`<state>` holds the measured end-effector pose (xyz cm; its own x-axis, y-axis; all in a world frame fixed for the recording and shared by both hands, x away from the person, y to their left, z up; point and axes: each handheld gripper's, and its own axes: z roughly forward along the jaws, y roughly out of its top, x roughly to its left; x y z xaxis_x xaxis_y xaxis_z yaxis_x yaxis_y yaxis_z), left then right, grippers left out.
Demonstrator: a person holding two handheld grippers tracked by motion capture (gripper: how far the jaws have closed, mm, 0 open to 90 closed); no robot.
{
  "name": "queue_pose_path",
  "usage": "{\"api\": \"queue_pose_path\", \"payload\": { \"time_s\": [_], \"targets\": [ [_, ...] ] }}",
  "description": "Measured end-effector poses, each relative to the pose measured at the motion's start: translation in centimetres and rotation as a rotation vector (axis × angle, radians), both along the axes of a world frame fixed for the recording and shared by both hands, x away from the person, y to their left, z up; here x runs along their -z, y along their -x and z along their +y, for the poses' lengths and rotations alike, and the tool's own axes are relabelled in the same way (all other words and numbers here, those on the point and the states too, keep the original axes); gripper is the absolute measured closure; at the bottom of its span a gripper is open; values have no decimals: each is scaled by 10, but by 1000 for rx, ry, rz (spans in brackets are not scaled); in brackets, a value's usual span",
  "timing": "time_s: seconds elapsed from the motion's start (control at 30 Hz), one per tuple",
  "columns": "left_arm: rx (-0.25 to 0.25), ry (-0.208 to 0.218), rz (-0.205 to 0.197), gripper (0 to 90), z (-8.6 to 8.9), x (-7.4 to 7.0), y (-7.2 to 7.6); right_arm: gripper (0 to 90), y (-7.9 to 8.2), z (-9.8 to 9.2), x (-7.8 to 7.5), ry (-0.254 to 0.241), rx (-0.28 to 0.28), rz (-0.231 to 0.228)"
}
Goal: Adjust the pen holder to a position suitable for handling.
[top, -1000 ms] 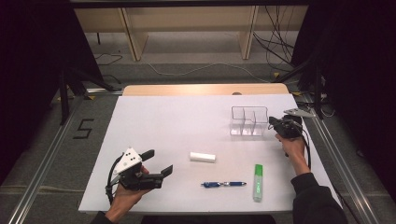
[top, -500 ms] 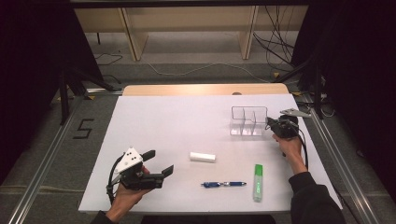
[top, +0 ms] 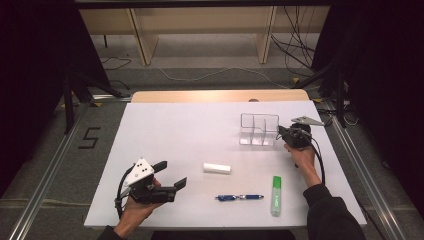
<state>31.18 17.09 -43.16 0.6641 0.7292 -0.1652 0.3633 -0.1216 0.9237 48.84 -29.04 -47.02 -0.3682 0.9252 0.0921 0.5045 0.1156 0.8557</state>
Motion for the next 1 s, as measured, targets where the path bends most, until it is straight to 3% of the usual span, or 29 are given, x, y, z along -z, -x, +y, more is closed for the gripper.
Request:
{"api": "queue_pose_path", "payload": {
  "time_s": [0.53,1.0],
  "targets": [
    [2,1,-4,99,0,-1,1,900,1,49,0,23,-105,-8],
    [6,4,-9,101,0,-2,1,900,-1,74,2,13,-129,-2]
  ]
}}
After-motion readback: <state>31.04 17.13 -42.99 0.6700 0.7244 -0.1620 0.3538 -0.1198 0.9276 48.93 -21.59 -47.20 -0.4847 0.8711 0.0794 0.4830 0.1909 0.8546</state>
